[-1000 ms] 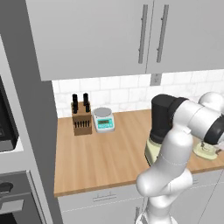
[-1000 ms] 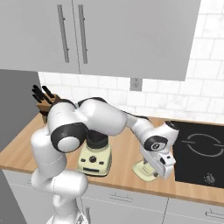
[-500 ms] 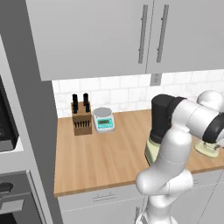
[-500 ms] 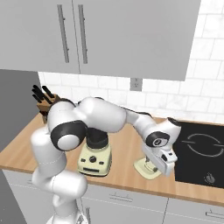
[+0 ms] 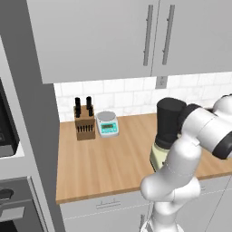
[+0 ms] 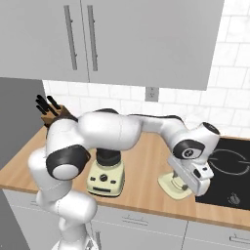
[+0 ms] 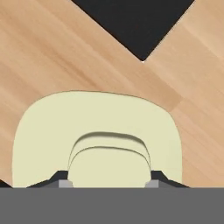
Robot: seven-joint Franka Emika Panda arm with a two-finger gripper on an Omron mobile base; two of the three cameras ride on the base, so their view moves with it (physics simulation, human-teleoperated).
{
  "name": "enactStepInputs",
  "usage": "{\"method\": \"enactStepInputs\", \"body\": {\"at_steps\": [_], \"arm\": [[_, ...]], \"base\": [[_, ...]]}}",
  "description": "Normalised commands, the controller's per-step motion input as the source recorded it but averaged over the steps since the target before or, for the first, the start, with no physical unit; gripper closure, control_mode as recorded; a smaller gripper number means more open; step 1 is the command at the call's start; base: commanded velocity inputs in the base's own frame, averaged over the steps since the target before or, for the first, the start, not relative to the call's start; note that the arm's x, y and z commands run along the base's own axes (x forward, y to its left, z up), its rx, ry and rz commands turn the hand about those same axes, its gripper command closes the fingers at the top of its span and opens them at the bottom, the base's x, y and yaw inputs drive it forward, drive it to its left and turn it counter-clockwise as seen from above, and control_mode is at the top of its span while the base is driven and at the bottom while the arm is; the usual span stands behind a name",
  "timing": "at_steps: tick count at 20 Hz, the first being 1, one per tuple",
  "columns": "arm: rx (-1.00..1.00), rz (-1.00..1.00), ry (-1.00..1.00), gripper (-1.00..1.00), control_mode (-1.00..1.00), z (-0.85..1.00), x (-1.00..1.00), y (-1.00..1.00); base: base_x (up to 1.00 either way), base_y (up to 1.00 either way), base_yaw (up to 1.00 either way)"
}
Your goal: Close the lid blender by securely placing the lid on top.
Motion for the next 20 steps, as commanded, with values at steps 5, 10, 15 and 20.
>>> {"method": "enactStepInputs", "body": {"at_steps": [5,10,15,20], "arm": [[-0.02,-0.10,-0.07,1.00,-1.00,1.00,-0.15,0.04],[-0.10,-0.16,-0.11,1.00,-1.00,0.97,0.00,0.33],[-0.19,-0.20,-0.17,1.00,-1.00,0.40,0.16,0.43],[-0.21,-0.20,-0.21,1.00,-1.00,0.22,0.37,0.75]], "base": [[0.00,0.00,0.00],[0.00,0.00,0.00],[0.00,0.00,0.00],[0.00,0.00,0.00]]}}
